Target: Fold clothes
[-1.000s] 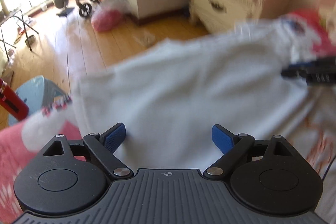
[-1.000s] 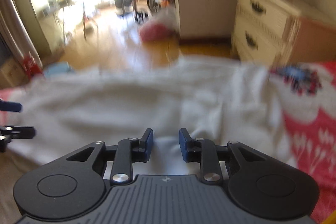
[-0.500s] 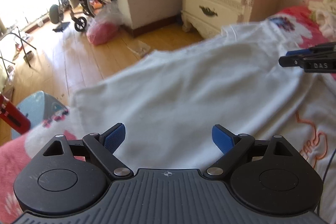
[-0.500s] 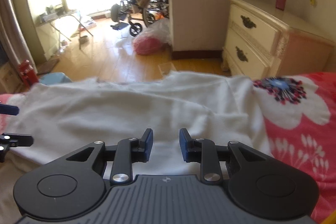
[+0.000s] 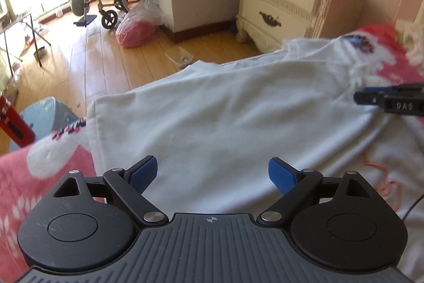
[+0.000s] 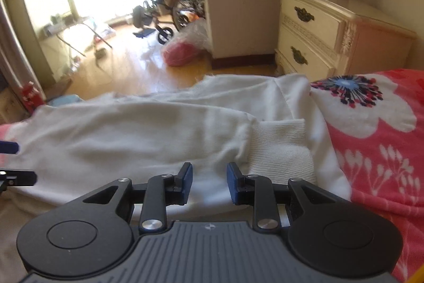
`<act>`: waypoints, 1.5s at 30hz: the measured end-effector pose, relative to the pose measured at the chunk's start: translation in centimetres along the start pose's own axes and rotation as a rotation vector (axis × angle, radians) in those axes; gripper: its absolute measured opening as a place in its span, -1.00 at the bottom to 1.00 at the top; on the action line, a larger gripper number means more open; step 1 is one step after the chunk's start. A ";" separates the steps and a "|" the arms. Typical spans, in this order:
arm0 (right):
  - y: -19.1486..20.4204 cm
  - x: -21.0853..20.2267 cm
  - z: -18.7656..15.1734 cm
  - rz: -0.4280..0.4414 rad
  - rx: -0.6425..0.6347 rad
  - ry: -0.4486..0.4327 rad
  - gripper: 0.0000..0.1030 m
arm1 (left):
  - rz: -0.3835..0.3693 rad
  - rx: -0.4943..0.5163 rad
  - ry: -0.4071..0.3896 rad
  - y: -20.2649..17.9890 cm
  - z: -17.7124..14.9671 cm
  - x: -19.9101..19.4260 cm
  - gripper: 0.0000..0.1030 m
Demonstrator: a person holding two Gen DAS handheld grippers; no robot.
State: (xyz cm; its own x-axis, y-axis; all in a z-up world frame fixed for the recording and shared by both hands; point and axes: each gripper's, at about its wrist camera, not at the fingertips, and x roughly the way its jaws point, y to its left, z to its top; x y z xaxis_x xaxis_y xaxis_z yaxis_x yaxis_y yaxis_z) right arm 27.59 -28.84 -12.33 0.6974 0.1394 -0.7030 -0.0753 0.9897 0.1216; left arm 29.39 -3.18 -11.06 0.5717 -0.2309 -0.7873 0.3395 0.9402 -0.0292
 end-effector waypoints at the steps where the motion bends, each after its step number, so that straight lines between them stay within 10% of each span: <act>1: 0.3 -0.8 -0.1 0.018 -0.007 -0.007 -0.42 | -0.017 -0.005 0.009 -0.2 -0.4 -0.5 0.78; 6: 2.2 -4.6 -2.0 0.172 -0.068 0.012 -0.41 | -0.104 0.041 0.104 -1.1 -3.3 -2.0 0.79; 12: 7.8 -6.0 -6.0 0.349 -0.263 0.107 -0.41 | -0.030 0.139 0.186 -0.2 -6.4 -2.4 0.79; 23: 18.2 -7.0 -12.7 0.576 -0.779 0.176 -0.43 | -0.004 0.109 0.164 1.1 -6.9 -3.6 0.77; 29: 19.7 -11.7 -17.7 0.911 -0.947 0.472 -0.43 | -0.032 0.094 0.137 1.8 -6.1 -4.0 0.77; 37: 22.2 -10.4 -15.7 0.849 -0.874 0.324 -0.46 | -0.021 0.047 0.097 3.0 -5.2 -4.5 0.77; 45: 25.3 -10.5 -19.6 0.931 -0.898 0.375 -0.83 | -0.024 0.024 0.123 3.5 -5.9 -3.8 0.77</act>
State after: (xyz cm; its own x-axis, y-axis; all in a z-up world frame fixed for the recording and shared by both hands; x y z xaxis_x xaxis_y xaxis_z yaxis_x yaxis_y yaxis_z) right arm 4.41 -4.68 -15.61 -0.0929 0.6236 -0.7762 -0.9488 0.1810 0.2590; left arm 24.00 2.49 -11.84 0.4679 -0.2191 -0.8562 0.3705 0.9282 -0.0350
